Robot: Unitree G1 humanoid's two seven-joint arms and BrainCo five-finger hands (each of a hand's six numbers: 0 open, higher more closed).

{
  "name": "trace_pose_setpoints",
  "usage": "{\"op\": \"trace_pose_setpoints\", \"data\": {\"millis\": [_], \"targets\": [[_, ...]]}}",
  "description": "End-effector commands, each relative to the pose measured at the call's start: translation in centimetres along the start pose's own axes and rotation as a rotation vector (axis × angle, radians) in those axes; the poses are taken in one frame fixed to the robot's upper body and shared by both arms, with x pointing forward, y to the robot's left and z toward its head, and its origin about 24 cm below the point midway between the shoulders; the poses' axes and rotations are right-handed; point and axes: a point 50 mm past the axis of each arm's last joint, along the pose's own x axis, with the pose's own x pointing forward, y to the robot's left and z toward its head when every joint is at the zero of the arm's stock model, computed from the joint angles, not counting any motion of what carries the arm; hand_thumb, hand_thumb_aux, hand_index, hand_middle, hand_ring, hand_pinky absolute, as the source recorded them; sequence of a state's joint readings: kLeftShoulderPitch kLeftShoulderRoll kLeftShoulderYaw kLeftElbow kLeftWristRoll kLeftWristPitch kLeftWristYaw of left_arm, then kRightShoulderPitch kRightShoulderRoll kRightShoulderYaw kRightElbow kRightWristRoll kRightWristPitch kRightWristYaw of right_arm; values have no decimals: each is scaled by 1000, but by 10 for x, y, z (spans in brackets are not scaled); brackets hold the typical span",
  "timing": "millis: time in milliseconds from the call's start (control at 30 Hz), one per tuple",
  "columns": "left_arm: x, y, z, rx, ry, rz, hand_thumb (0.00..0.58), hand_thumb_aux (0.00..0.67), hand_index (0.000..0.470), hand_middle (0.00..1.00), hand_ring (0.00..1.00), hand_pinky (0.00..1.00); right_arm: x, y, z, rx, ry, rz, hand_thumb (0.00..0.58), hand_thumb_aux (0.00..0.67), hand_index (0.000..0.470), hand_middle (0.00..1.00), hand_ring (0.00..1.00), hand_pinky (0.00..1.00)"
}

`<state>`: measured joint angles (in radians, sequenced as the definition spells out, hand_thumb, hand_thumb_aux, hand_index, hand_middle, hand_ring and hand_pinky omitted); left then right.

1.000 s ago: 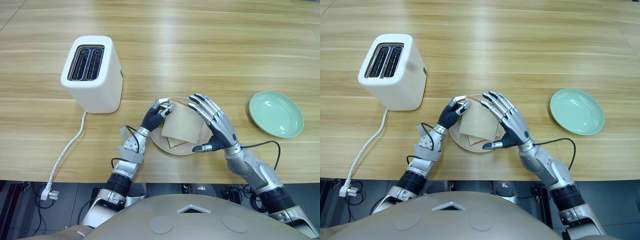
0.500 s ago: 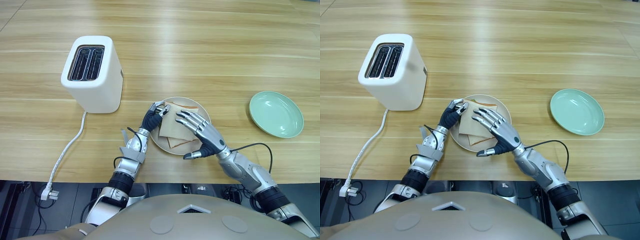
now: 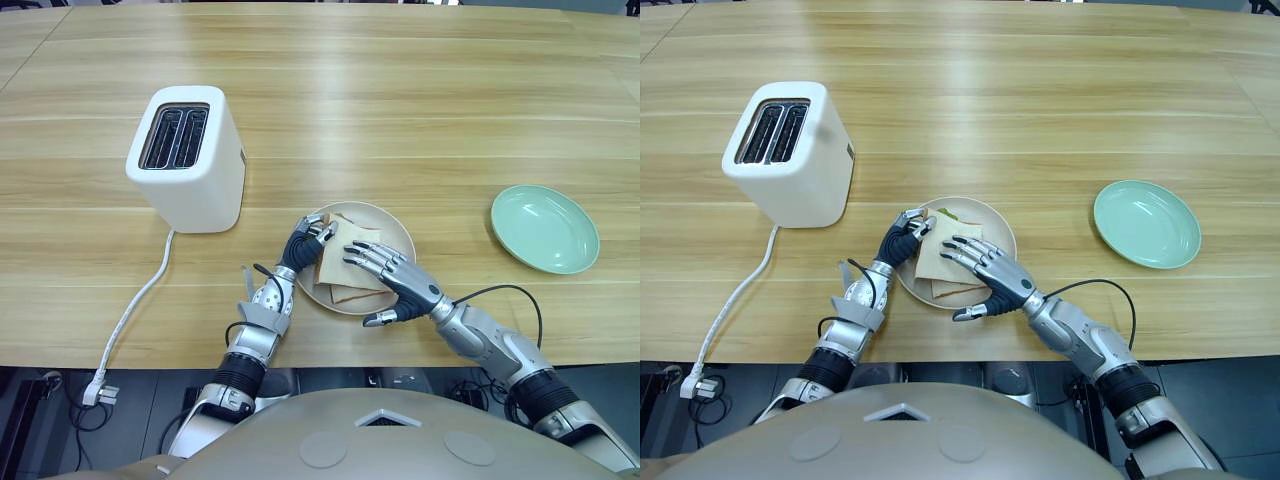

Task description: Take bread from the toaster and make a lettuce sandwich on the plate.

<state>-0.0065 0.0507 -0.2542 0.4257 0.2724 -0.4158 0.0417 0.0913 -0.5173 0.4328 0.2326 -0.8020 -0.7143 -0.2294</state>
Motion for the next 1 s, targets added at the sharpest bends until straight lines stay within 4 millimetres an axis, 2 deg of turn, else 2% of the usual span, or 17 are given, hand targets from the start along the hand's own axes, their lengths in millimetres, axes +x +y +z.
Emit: {"op": "trace_pose_setpoints", "data": {"millis": [33,67,133,300,400,500,600,700,733,767,800,833,867,1000], "targets": [[-1,4,0,136,-12,7,0,0,0,424,424,424,-21,34,-9,25,101,255,0,0,0,0,0,0],[1,11,6,200,-53,33,0,0,0,122,122,122,-21,34,-9,25,105,262,0,0,0,0,0,0],[3,22,16,319,-123,84,0,0,0,0,0,0,-21,34,-10,25,114,268,0,0,0,0,0,0],[5,76,49,674,-300,360,0,0,0,0,0,0,-24,31,-13,5,138,282,0,0,0,0,0,0],[0,106,67,790,-358,506,0,0,0,0,0,0,-23,28,-13,-3,133,267,0,0,0,0,0,0],[-6,128,79,852,-395,602,0,0,0,0,0,0,-18,24,-11,-11,109,231,0,0,0,0,0,0],[-14,135,87,793,-446,589,0,0,0,0,0,0,-6,3,-5,-33,59,58,0,0,0,0,0,0],[-20,113,81,555,-471,337,0,0,0,0,0,0,2,-37,3,-21,10,-273,0,0,0,0,0,0],[-25,104,77,492,-470,250,190,121,83,0,0,0,0,-48,4,-4,8,-354,0,0,0,0,0,0],[-31,96,72,448,-461,167,578,631,433,247,247,247,-3,-57,4,22,11,-403,49,29,20,235,235,235],[-39,86,68,417,-463,71,578,631,433,247,247,247,-7,-65,2,49,17,-439,49,29,20,235,235,235],[-48,78,64,390,-460,-19,580,670,460,741,741,741,-13,-70,1,72,25,-450,415,313,215,463,463,463],[-56,72,61,370,-459,-97,580,670,460,1000,1000,1000,-18,-71,-1,92,29,-432,580,670,460,1000,1000,1000],[-88,65,53,275,-405,-300,580,670,460,1000,1000,1000,-44,-71,-9,155,67,-330,580,670,460,1000,1000,1000]]}}
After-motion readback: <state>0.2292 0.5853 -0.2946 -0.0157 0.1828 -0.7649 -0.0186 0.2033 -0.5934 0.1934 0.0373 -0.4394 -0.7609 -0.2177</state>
